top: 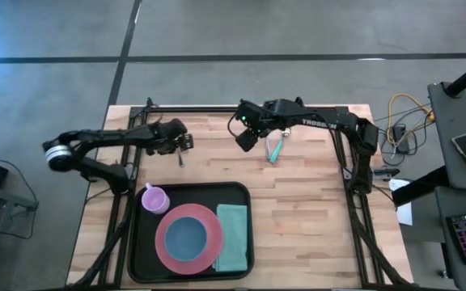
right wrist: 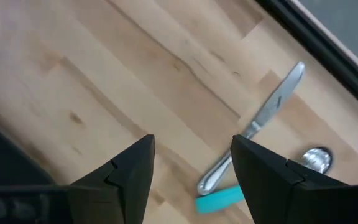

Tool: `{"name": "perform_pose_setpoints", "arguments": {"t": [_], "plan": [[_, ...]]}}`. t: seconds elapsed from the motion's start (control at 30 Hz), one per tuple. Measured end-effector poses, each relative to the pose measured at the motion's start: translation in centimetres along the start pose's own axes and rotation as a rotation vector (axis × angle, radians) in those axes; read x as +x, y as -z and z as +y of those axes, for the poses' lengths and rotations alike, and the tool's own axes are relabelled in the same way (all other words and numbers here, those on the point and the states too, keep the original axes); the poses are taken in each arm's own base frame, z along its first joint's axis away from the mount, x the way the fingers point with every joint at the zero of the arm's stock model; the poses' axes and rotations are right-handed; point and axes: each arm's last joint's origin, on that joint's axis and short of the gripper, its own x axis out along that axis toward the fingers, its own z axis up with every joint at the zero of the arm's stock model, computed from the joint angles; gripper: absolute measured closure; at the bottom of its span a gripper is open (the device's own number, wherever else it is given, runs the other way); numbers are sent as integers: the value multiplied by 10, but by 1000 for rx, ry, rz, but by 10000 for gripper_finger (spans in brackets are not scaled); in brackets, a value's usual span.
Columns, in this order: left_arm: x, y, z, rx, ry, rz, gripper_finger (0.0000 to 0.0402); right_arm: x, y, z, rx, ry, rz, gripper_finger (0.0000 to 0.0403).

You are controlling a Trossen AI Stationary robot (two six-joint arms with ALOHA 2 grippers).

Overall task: Set up tray
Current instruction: Put the fork on top of the table napkin beside the pink plate on the black tray

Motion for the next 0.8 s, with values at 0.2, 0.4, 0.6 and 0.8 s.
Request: {"name": "perform_pose_setpoints", "arguments": {"t": [0.2, 0.4, 0.6, 0.8], "plan": [[13, -10, -14, 61, -129, 7, 190, 2, -6, -13, -16, 9, 3, 202], [16, -12, -14, 81, -176, 28, 211, 2, -6, -16, -26, 17, 16, 202], [22, -14, -10, 64, -171, -3, 240, 3, -6, -15, -35, 18, 11, 202], [29, -20, 1, 47, -176, -19, 279, 4, -6, -15, -34, 17, 7, 202]]}}
